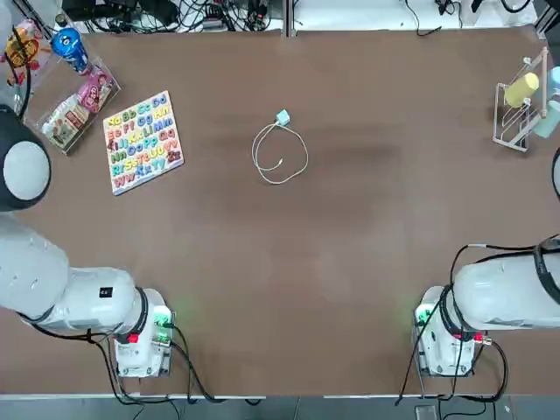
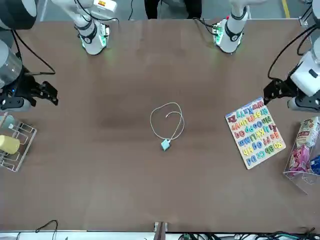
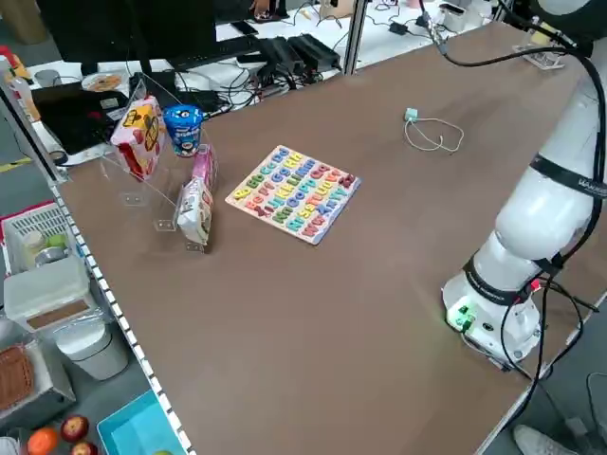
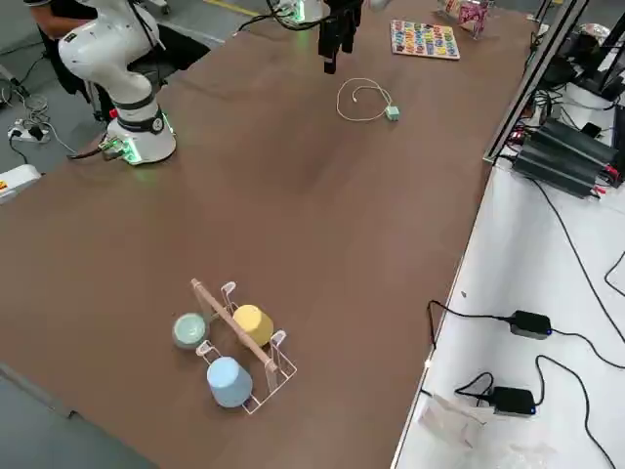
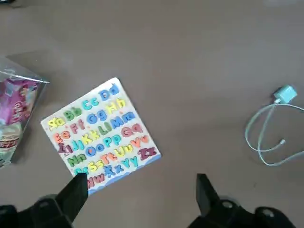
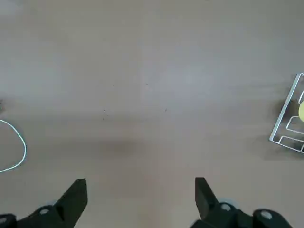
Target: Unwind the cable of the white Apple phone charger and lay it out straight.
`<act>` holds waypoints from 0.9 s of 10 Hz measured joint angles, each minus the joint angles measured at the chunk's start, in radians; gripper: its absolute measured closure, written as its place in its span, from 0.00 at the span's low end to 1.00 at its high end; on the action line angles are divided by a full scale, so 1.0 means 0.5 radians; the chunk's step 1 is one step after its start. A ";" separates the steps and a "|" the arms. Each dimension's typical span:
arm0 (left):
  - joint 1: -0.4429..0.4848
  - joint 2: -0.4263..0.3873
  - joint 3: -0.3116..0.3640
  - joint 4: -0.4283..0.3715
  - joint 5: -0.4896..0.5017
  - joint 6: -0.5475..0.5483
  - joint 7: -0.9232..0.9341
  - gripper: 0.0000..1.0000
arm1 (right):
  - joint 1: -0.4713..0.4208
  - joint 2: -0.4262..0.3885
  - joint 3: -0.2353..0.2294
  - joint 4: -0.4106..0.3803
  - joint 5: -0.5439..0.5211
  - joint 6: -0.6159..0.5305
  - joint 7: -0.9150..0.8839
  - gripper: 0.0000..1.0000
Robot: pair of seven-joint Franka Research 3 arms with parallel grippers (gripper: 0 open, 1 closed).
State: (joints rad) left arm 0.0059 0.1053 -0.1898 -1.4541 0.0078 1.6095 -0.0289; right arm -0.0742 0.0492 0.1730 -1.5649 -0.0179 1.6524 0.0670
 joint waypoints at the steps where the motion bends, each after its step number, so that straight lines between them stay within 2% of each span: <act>1: -0.017 0.000 -0.094 0.000 -0.035 -0.004 -0.105 0.00 | 0.000 0.000 0.000 0.000 0.000 0.000 0.000 0.00; 3: -0.041 0.001 -0.228 -0.006 -0.097 0.001 -0.265 0.00 | 0.000 0.000 0.000 0.000 0.000 -0.004 0.000 0.00; 5: -0.049 0.019 -0.343 -0.106 -0.099 0.101 -0.461 0.00 | 0.000 0.000 0.000 -0.001 0.000 -0.008 0.000 0.00; 8: -0.175 0.141 -0.411 -0.463 -0.099 0.616 -0.630 0.01 | 0.000 0.000 0.000 -0.003 0.000 -0.011 0.000 0.00; 9: -0.226 0.219 -0.411 -0.515 -0.087 0.713 -0.644 0.03 | 0.000 0.000 0.000 -0.004 0.000 -0.011 0.000 0.00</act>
State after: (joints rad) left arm -0.1072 0.2148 -0.3955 -1.7114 -0.0359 1.9661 -0.3509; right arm -0.0740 0.0492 0.1732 -1.5666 -0.0179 1.6469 0.0671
